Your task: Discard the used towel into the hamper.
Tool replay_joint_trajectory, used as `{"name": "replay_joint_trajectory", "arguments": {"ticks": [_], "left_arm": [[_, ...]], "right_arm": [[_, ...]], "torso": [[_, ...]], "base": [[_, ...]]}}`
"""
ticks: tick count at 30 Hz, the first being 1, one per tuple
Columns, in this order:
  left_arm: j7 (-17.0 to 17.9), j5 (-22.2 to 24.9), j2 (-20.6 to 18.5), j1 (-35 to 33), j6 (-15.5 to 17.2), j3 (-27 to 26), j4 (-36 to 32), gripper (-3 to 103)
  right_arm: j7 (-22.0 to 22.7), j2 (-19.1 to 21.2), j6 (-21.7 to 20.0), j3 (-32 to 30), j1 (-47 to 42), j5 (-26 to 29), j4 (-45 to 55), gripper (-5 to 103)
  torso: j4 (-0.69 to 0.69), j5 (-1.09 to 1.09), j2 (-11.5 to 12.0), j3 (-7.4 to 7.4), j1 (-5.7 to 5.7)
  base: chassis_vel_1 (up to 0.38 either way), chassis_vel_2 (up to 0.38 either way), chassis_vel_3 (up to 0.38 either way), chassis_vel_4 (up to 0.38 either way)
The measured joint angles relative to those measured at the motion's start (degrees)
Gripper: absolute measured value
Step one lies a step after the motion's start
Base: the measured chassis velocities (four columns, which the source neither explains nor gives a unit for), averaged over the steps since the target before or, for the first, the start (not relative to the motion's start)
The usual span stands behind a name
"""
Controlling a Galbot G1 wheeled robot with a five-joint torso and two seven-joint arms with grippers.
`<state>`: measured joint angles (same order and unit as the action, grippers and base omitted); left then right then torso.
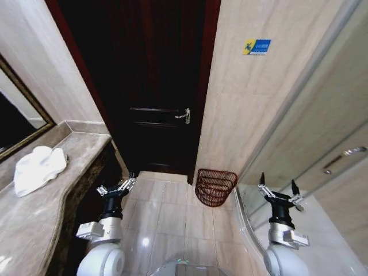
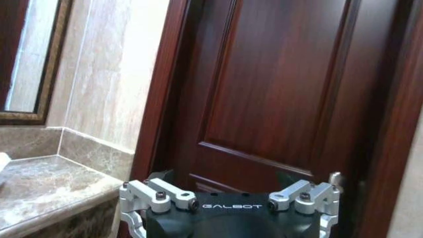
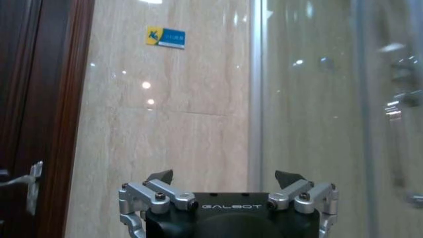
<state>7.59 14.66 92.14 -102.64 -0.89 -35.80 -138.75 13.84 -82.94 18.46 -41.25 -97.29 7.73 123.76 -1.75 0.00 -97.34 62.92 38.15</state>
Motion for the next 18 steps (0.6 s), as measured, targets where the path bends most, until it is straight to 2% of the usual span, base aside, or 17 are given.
{"name": "replay_joint_trajectory", "arguments": {"ticks": [4, 6, 9, 18], "left_arm": [[0.5, -1.5, 0.0, 0.0, 0.2, -0.7, -0.1, 100], [0.5, -1.8, 0.0, 0.1, -0.2, -0.9, -0.1, 100], [0.5, -1.7, 0.0, 0.4, -0.3, -0.9, 0.0, 100], [1.0, -1.4, 0.0, 0.7, -0.4, -1.3, 0.1, 100]], "right_arm": [[-0.8, -0.1, 2.3, 0.0, -0.1, -0.1, -0.3, 100], [-1.4, -0.2, 2.7, 0.1, -0.5, 0.0, -0.3, 100], [-2.5, -0.2, 3.4, 0.0, -0.5, 0.0, -0.3, 100], [-3.9, 0.0, 3.9, -0.2, -0.5, 1.2, -0.4, 100]], "torso": [[0.00, 0.00, 0.0, 0.02, 0.08], [0.04, -0.02, 0.0, 0.02, 0.10], [-0.01, 0.00, 0.0, 0.02, 0.08], [0.02, 0.00, 0.0, -0.02, -0.07]], "base": [[-0.268, 0.271, 0.265, -0.254], [-0.196, 0.152, 0.063, -0.152], [-0.084, 0.121, 0.005, -0.068], [0.023, -0.034, -0.026, 0.036]]}}
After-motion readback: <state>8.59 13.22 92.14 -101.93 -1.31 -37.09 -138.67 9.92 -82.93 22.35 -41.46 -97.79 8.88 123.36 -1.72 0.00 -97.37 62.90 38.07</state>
